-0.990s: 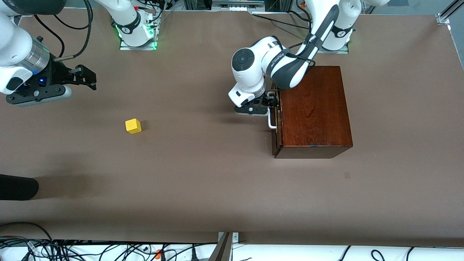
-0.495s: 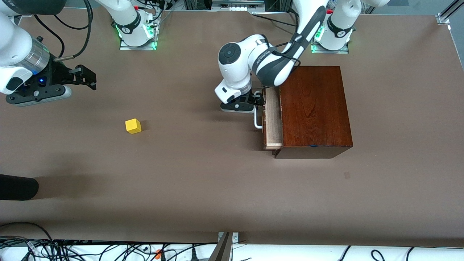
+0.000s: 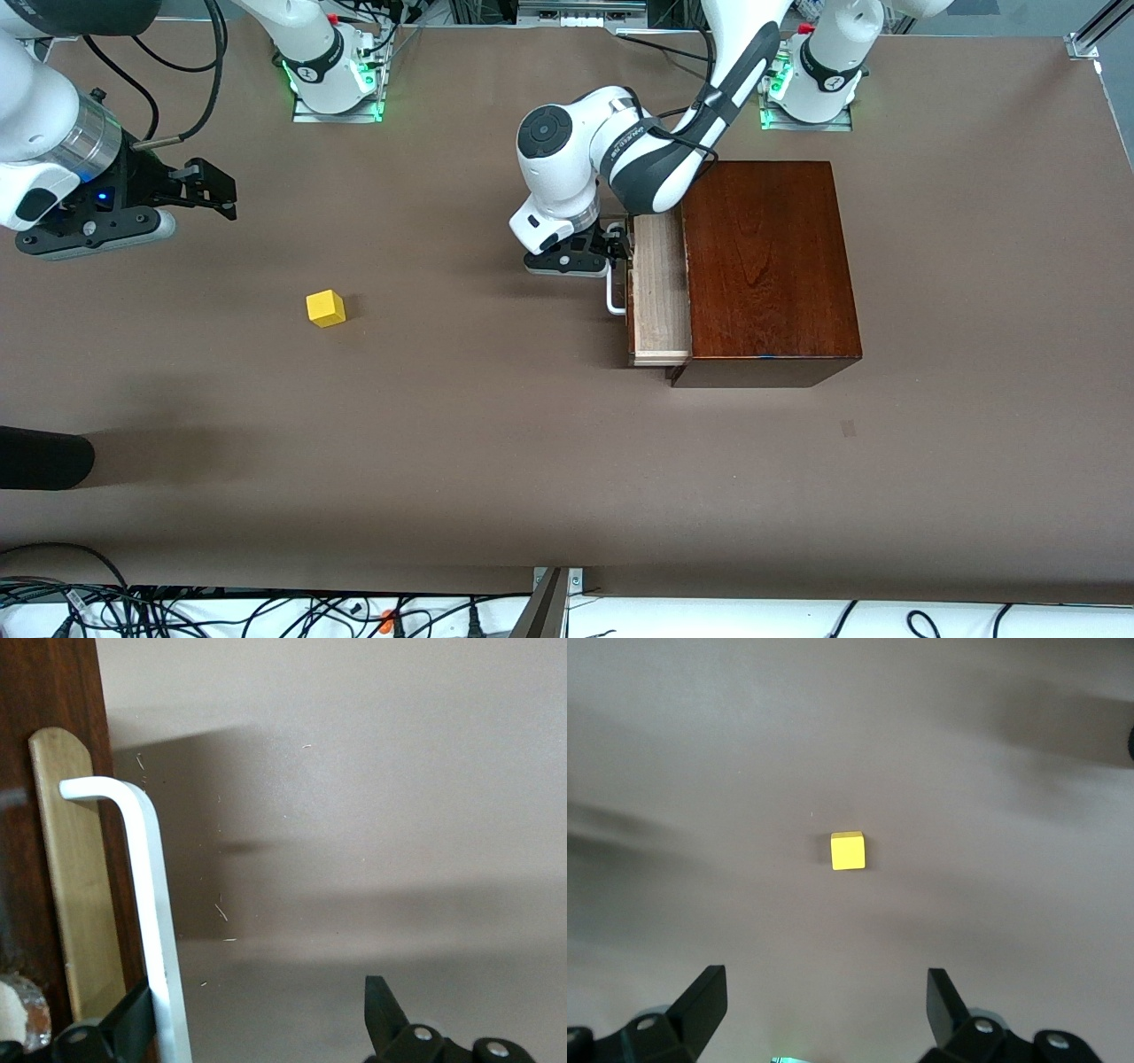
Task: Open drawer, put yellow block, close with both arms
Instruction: 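Pull the drawer open by its handle with the left gripper, then reach the right gripper to the yellow cube while the left gripper withdraws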
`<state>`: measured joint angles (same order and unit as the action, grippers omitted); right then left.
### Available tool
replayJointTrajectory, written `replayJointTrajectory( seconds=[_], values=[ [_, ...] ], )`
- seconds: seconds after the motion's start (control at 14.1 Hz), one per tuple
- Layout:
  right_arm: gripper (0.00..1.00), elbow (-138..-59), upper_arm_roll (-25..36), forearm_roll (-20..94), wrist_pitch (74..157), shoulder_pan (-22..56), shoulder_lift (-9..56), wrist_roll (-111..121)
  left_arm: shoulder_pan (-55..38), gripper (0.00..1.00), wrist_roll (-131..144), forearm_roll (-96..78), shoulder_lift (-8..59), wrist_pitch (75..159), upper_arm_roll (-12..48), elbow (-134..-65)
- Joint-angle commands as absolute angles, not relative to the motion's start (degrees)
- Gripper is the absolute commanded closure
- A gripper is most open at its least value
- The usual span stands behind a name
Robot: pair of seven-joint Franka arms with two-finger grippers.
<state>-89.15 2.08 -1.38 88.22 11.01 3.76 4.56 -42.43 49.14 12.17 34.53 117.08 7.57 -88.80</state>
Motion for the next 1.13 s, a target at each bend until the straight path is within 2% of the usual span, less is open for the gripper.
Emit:
replayJointTrajectory(
  seconds=[0.0,0.28,0.49,0.64,0.85,1.06],
  values=[
    [0.00,-87.71,2.29,-0.53,87.80,11.16,4.22,3.87,-43.16,0.00,48.43,11.07,35.95,117.60,7.38,-85.87],
    [0.00,-87.98,2.20,-0.88,87.80,11.42,4.83,4.13,-42.37,0.00,46.51,11.25,32.88,115.59,7.30,-85.87],
    [0.00,-88.24,2.37,0.87,87.71,11.25,10.28,5.62,-41.06,0.00,40.88,10.63,28.84,107.70,6.85,-84.21],
    [0.00,-88.42,2.46,0.97,89.28,10.90,12.73,12.88,-39.12,0.00,37.81,10.11,26.73,98.75,7.47,-79.74],
    [0.00,-96.38,2.90,1.76,100.86,10.81,14.50,15.21,-33.07,0.00,28.94,6.52,24.09,88.18,7.38,-73.49],
    [0.00,-105.96,2.99,1.84,113.68,10.55,15.46,15.21,-25.60,0.00,21.30,3.96,20.14,86.22,7.38,-73.30]
  ],
)
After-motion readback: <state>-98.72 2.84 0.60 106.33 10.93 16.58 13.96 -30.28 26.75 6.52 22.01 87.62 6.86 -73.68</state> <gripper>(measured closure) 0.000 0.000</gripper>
